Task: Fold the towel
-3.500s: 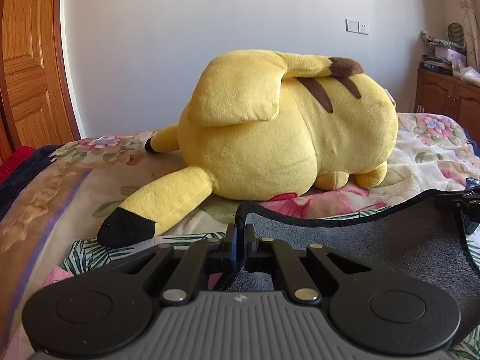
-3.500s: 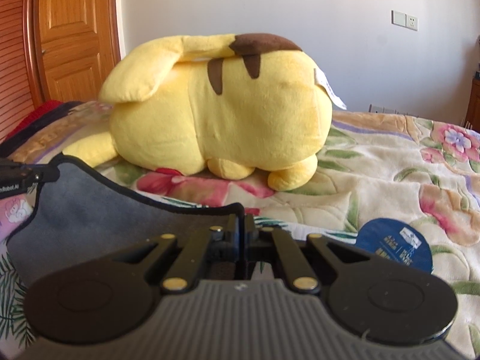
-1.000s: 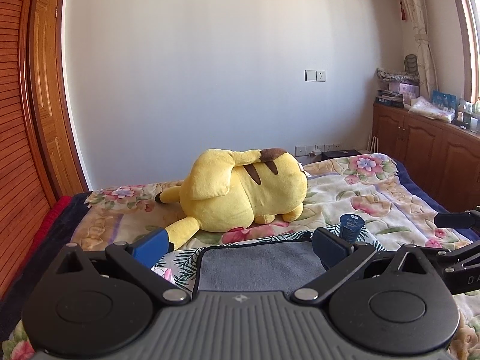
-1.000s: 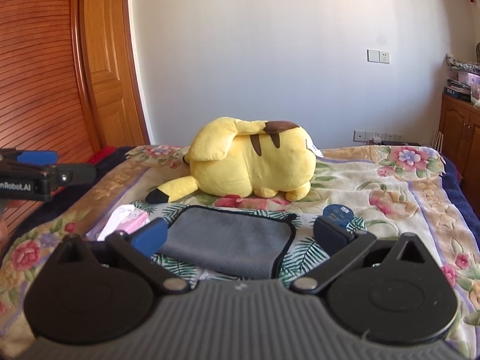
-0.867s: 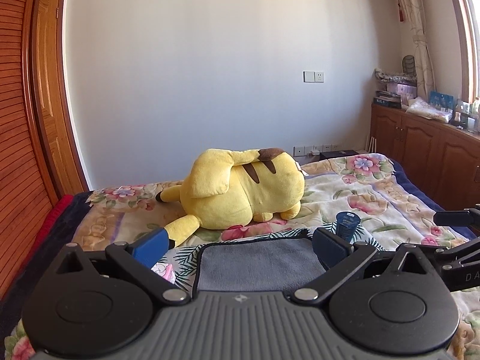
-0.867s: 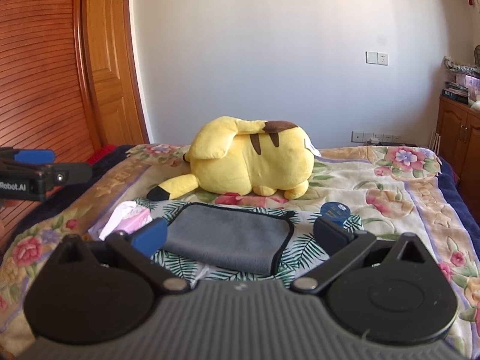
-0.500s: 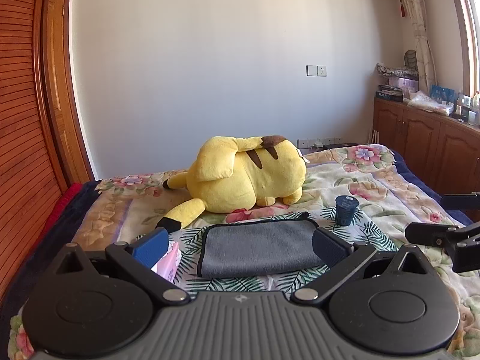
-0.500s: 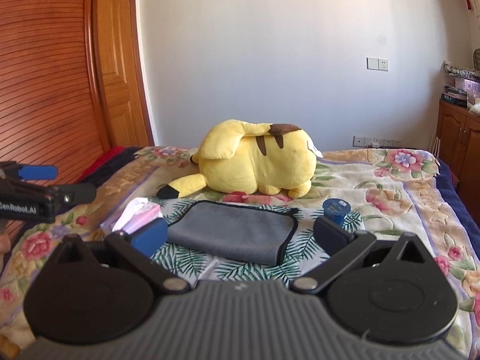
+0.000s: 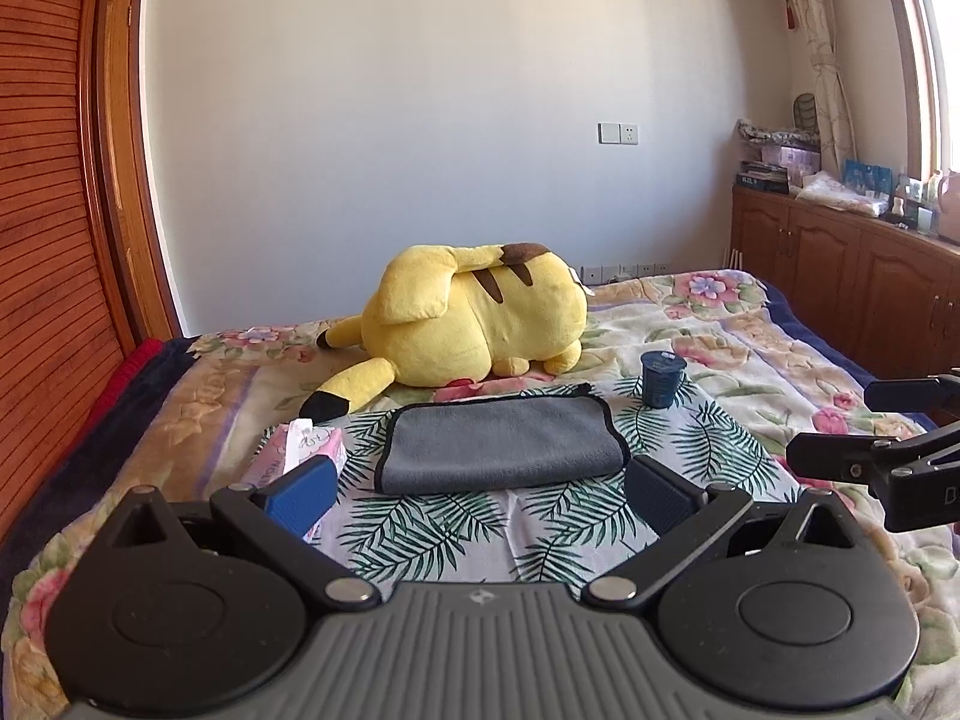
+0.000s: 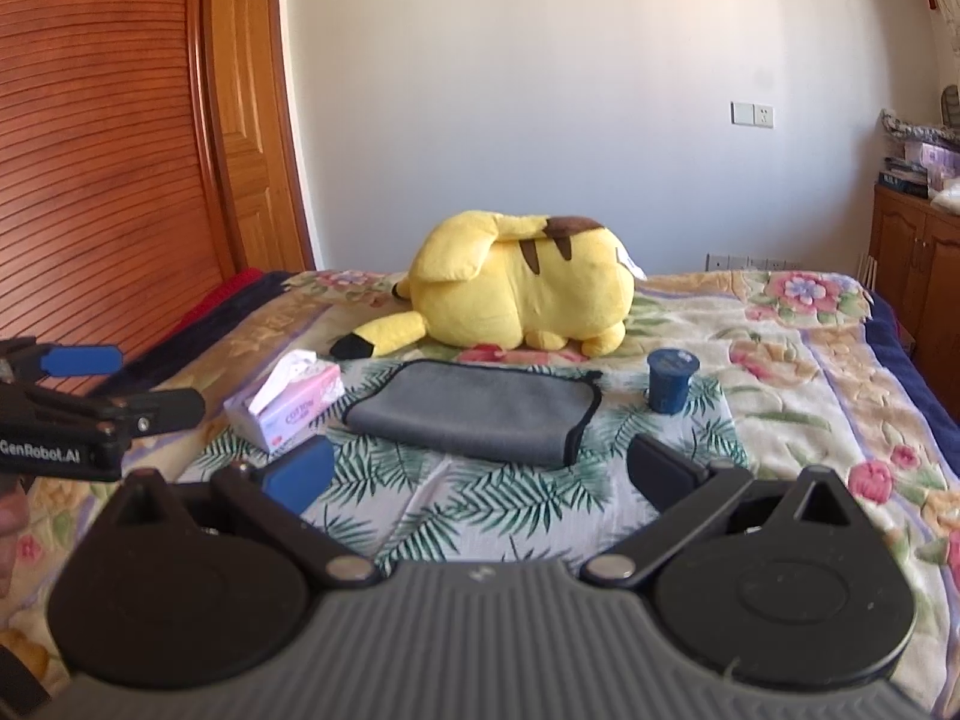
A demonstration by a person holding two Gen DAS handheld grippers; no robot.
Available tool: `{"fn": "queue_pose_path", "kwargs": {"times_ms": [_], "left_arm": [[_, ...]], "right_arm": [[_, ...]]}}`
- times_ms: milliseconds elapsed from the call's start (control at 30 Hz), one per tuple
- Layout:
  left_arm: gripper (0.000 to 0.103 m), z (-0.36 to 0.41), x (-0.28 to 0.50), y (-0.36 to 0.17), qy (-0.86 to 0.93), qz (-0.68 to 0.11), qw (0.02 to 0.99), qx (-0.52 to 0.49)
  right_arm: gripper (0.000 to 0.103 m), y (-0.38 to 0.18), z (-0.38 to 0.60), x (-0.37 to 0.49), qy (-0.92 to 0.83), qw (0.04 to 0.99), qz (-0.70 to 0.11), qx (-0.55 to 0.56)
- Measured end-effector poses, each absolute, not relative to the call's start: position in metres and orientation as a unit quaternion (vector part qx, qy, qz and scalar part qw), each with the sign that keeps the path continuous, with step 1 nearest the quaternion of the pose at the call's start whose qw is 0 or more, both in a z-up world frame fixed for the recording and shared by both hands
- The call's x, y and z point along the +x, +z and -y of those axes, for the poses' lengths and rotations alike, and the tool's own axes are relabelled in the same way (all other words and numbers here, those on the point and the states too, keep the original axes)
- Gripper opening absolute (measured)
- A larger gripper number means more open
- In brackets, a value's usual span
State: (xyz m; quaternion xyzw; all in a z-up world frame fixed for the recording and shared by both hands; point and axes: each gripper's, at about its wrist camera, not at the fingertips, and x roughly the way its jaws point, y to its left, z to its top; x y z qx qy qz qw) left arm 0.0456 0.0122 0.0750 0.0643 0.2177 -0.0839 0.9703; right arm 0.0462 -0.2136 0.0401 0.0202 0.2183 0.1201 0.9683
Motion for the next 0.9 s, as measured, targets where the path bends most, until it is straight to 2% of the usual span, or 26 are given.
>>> {"fn": "queue_pose_path", "kwargs": {"times_ms": [333,900], "left_arm": [[0.084,-0.004,0.023,0.064,-0.087,-0.200,0.973,0.081],[0.084,-0.004,-0.007,0.018,-0.083,-0.218,0.970,0.067]], "right_arm": [[0.103,0.024,0.214,0.028,0.117,0.967,-0.225,0.032],[0.103,-0.007,0.227,-0.001,0.090,0.969,-0.226,0.041]]}}
